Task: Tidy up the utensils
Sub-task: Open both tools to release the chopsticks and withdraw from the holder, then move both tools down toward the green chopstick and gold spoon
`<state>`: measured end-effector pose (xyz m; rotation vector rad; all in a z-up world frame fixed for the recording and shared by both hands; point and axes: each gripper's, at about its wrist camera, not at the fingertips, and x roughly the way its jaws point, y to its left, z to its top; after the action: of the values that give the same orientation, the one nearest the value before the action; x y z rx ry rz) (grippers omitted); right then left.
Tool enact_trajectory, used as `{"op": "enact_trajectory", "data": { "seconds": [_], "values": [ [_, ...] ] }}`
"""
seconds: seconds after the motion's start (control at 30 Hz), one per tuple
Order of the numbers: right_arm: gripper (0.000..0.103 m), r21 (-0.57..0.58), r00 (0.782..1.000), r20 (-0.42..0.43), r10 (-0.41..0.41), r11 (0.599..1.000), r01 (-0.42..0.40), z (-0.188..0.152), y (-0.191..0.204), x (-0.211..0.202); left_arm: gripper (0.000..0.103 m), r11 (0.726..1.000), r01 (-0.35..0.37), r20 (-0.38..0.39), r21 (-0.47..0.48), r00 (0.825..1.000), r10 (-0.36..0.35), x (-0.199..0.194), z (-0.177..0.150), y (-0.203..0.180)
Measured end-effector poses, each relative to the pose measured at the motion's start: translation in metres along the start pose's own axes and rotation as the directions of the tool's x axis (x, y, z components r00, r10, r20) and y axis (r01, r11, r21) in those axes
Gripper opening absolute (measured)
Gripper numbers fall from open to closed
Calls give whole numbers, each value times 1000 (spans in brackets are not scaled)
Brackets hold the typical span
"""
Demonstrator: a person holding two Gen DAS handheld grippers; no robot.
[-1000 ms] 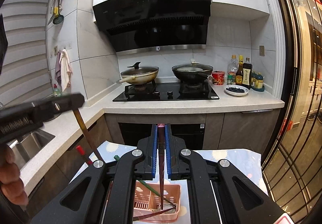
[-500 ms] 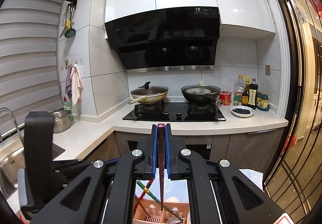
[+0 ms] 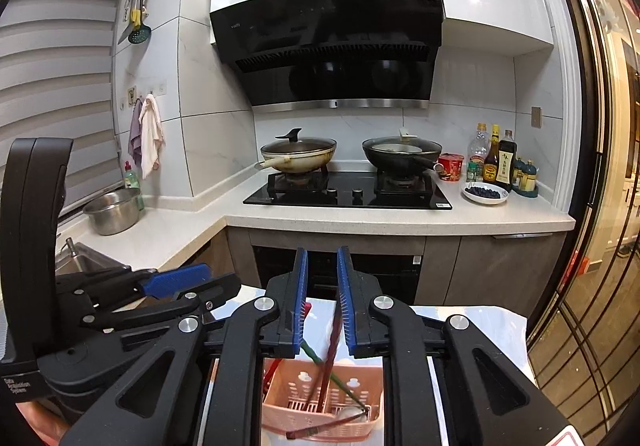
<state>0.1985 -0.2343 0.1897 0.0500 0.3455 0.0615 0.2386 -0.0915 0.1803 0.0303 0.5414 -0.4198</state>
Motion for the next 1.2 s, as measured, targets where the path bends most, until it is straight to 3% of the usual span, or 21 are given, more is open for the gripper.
{"op": "enact_trajectory", "data": {
  "seconds": [0.17,0.37,0.5,1.03,1.2],
  "values": [
    [22,9,1000,-11,0,1000,0,-10,1,-12,46,1000,-15,4,-12,1000,16,-12,-8,3],
    [23,15,1000,-22,0,1000,0,-24,2,-28,51,1000,-23,2,-10,1000,23,-24,-19,3],
    [23,18,1000,-31,5,1000,-4,-36,3,-42,61,1000,-28,3,0,1000,28,-33,-30,-1],
    [24,73,991,-127,31,997,-22,-105,5,-77,65,999,-42,-62,26,997,44,-46,-87,-19],
    [31,102,985,-164,46,994,-30,-133,3,-90,72,998,-48,-87,30,995,50,-51,-115,-22]
  ]
}}
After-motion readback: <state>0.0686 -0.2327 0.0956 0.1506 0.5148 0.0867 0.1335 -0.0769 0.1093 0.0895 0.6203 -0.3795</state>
